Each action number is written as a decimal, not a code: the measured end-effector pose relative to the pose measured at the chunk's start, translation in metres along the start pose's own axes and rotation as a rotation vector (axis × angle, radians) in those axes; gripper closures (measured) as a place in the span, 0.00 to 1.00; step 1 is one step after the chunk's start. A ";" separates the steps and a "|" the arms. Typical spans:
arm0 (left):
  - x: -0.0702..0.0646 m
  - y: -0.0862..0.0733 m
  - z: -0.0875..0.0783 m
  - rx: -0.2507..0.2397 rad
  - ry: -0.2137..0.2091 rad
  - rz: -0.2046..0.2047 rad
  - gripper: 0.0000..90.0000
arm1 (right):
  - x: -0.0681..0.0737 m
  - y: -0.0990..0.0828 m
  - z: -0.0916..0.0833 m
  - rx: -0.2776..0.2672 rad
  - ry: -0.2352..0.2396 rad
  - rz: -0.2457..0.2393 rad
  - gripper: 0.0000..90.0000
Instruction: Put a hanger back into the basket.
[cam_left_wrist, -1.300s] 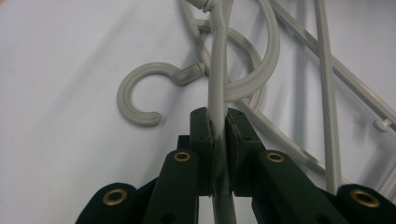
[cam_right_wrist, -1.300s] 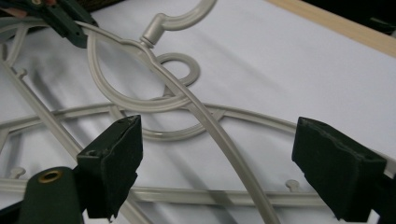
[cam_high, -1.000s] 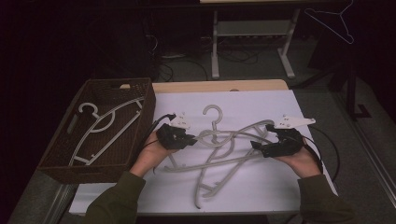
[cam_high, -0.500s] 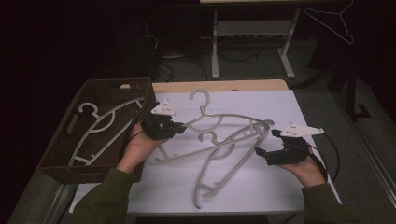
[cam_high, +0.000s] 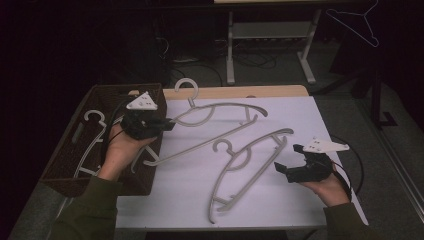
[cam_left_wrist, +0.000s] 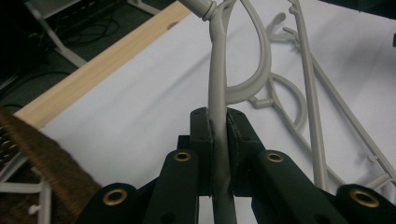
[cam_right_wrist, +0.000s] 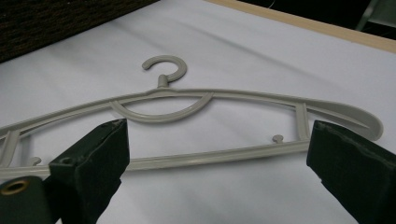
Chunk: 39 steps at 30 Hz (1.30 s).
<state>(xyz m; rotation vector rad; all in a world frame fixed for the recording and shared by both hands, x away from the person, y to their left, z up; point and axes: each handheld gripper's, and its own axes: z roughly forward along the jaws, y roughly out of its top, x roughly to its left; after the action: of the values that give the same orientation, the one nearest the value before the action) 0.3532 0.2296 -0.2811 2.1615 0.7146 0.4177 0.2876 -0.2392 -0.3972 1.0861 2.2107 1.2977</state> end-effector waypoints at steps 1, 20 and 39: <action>0.003 0.000 -0.003 -0.003 0.003 -0.001 0.92 | 0.000 0.000 0.001 0.000 0.000 -0.001 0.06; 0.048 -0.025 -0.061 -0.060 0.121 -0.097 0.92 | -0.001 -0.003 0.002 0.002 0.002 0.012 0.05; 0.098 -0.074 -0.116 -0.043 0.291 -0.194 0.92 | -0.002 -0.002 0.002 0.007 -0.001 0.013 0.05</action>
<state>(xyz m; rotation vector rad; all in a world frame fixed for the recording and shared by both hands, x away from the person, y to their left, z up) 0.3443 0.3974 -0.2613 1.9892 1.0565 0.6459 0.2892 -0.2398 -0.4005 1.1047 2.2130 1.2951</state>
